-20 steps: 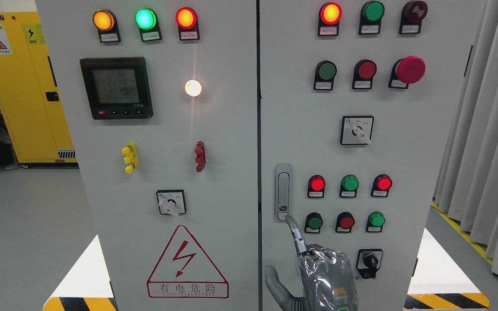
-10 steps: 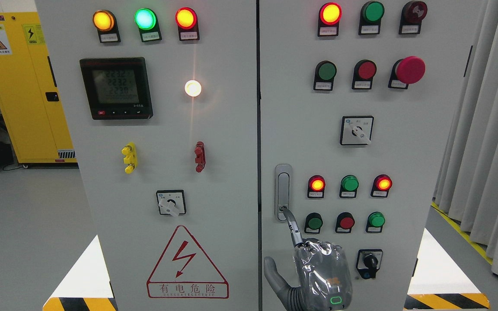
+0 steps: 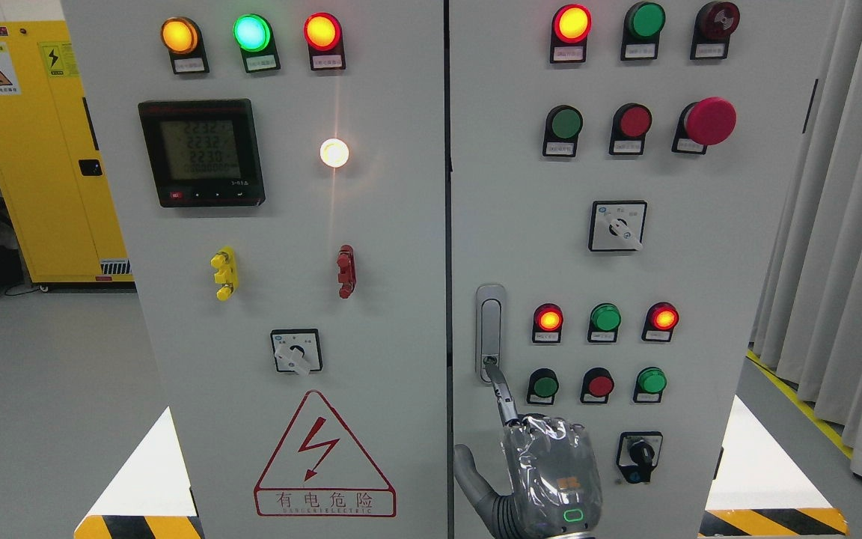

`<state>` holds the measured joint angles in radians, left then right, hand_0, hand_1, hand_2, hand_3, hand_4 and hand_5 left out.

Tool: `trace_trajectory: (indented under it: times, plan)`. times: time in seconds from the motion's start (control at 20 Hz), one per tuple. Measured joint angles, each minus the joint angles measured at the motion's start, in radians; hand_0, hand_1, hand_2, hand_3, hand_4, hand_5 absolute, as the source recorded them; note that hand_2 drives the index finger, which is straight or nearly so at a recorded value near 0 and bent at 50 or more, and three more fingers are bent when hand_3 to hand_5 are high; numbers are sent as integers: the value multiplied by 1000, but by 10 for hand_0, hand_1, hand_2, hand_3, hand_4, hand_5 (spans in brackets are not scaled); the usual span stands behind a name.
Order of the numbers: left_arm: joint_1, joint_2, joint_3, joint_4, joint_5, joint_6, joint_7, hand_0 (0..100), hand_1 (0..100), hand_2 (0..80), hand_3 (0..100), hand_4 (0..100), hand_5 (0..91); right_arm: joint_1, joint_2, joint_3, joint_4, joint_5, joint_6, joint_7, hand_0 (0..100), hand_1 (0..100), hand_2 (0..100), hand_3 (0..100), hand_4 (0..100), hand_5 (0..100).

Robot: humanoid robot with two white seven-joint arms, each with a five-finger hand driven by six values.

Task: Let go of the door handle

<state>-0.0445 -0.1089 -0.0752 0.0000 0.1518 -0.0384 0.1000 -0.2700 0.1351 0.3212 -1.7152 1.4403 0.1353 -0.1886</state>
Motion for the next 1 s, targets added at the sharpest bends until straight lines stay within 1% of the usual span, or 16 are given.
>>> trace_trajectory:
  times: [0.2,0.5,1.0]
  plan:
    - [0,0,0,0,0,0,0,120,556,0,0,0,0,-12,0,-1,10,1,3,5,474,377,0,1000,991,1000]
    - [0,0,0,0,0,0,0,120,556,0,0,0,0,-23,2,-3,21,0,20,-3,479,376,0,1000,992,1000]
    - [0,0,0,0,0,0,0,120,556,0,0,0,0,-28,3,-1,29,-4,22,-4,482,375,0,1000,992,1000]
